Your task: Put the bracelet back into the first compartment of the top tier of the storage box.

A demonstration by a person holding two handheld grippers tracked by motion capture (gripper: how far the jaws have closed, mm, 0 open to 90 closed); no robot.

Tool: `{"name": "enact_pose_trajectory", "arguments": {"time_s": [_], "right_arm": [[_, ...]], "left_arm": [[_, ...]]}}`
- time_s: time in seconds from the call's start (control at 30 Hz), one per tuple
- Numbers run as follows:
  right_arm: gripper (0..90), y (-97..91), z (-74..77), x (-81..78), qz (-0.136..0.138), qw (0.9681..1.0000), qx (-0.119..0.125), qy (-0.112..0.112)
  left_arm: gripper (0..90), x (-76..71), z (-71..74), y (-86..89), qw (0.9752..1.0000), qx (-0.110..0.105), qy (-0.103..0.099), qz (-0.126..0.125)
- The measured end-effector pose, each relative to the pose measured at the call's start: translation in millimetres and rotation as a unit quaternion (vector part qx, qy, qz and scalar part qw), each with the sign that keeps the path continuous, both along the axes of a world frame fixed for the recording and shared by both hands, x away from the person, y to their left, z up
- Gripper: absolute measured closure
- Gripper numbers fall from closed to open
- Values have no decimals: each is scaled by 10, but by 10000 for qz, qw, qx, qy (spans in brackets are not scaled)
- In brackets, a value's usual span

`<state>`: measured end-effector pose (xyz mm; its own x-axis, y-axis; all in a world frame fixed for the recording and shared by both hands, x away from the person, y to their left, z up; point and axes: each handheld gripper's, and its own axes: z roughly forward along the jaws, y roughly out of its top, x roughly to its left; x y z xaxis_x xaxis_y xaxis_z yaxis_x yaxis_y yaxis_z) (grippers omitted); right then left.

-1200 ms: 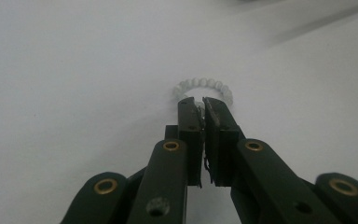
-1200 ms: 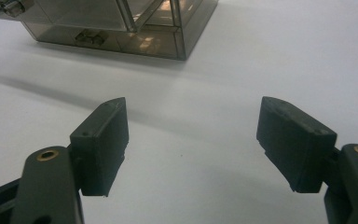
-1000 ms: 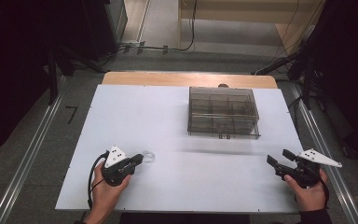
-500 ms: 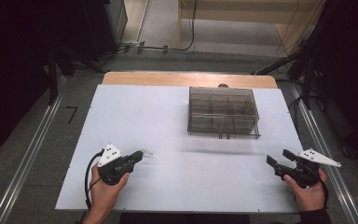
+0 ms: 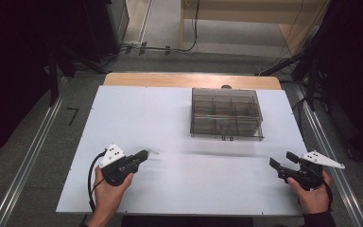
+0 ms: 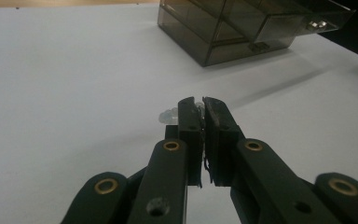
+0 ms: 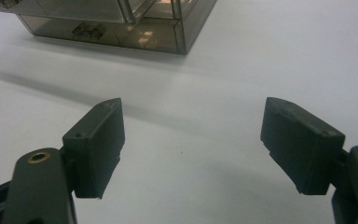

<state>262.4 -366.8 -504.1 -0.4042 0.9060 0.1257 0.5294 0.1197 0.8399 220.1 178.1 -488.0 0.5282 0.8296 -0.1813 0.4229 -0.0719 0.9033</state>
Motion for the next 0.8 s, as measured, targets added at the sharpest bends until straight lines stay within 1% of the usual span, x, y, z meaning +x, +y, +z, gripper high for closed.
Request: {"name": "enact_pose_trajectory", "arguments": {"time_s": [0.1,0.17,0.27,0.3,0.37,0.47,0.5,0.7,0.8], "right_arm": [[205,1,-3,2,6,10000,-8,5],[205,3,-4,3,4,10000,-7,12],[205,4,-3,2,2,10000,-10,14],[205,5,-5,3,1,10000,-12,14],[205,5,-5,2,1,10000,-11,22],[205,5,-5,2,1,10000,-7,21],[205,5,-6,2,3,10000,-8,24],[205,6,-6,3,5,10000,-1,33],[205,7,-7,4,16,10000,-8,30]], "left_arm": [[869,6,20,-17,10000,-25,-17,-45],[868,20,42,-48,9999,-99,-49,-70],[868,31,59,-62,9999,-109,-75,-83],[868,47,81,-83,9998,-151,-102,-113],[868,51,89,-97,9997,-184,-115,-99],[868,70,109,-127,9996,-182,-151,-121],[869,78,112,-140,9996,-211,-163,-133],[868,113,134,-186,9995,-229,-165,-168],[869,130,157,-203,9993,-251,-203,-185]]}}
